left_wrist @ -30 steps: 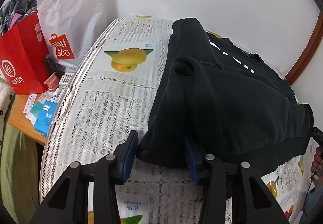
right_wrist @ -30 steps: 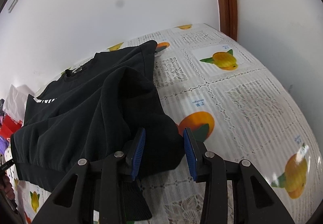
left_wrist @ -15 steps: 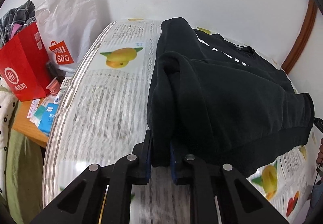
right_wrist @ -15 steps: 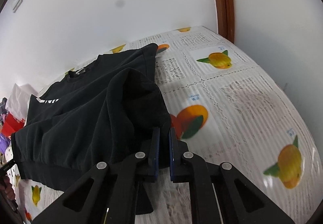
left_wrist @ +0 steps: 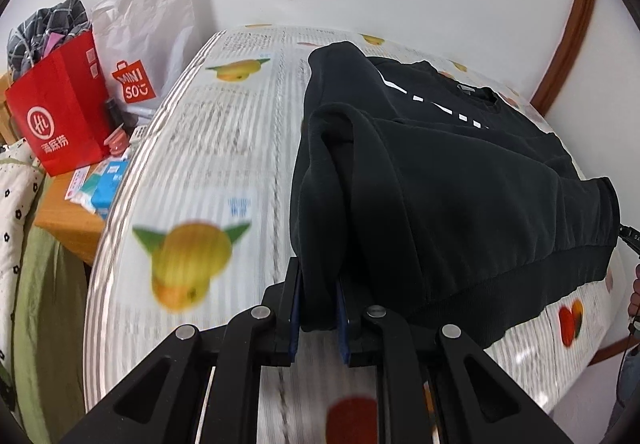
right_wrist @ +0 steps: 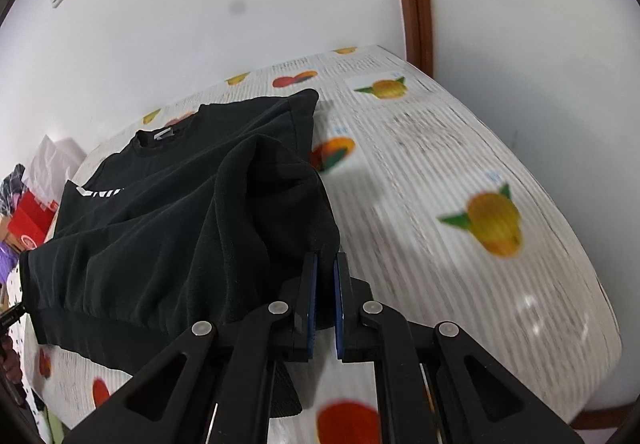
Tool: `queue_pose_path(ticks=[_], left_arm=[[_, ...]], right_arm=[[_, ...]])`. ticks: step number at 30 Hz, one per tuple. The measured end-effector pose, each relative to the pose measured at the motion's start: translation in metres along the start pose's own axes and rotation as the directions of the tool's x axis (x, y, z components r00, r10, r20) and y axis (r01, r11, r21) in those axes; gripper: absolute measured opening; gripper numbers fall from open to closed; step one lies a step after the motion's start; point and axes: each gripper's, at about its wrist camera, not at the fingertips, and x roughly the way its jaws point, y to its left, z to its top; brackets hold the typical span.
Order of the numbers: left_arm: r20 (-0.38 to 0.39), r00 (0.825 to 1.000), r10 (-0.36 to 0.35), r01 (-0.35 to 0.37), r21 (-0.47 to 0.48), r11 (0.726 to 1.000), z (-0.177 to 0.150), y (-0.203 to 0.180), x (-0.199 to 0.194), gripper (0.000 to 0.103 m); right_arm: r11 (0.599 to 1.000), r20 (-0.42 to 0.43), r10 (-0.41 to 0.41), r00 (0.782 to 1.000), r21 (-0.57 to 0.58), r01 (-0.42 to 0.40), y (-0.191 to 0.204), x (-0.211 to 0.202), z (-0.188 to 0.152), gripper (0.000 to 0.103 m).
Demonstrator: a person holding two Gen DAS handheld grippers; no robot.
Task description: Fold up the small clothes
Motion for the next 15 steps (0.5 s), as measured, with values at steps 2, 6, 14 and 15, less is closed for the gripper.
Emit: queue_pose_path(ticks=[2, 6, 14, 15], left_arm=[[0.0, 1.0, 0.001, -0.001, 0.007, 1.0, -0.008, -0.001, -0.005, 0.017], [0.004, 1.0, -0.005, 0.005, 0.001, 1.0, -0.021, 0.0, -0.017, 0.025], [0.03, 0.994, -0.103, 0.102, 0.029, 0.994, -0.042, -0.006, -0.037, 0.048], [0.029, 0.992, -0.121, 0.12, 0.027, 0.992, -0.043, -0.006, -0.039, 0.048]], right_arm=[[1.0, -0.013, -0.005, 1.0, 0.001, 0.005, -0.005, -0.008, -0.008, 0.011], [1.0, 0.002, 0.01, 1.0, 0.014, -0.01, -0.013, -0.033, -0.018, 0.016], [0.994, 0.025, 0.097, 0.995, -0.05, -0.096, 0.007, -0.057, -0.042, 0.048], [0.993, 0.013, 0.106, 0.994, -0.058, -0.106, 0.011, -0.054, -0.047, 0.048]])
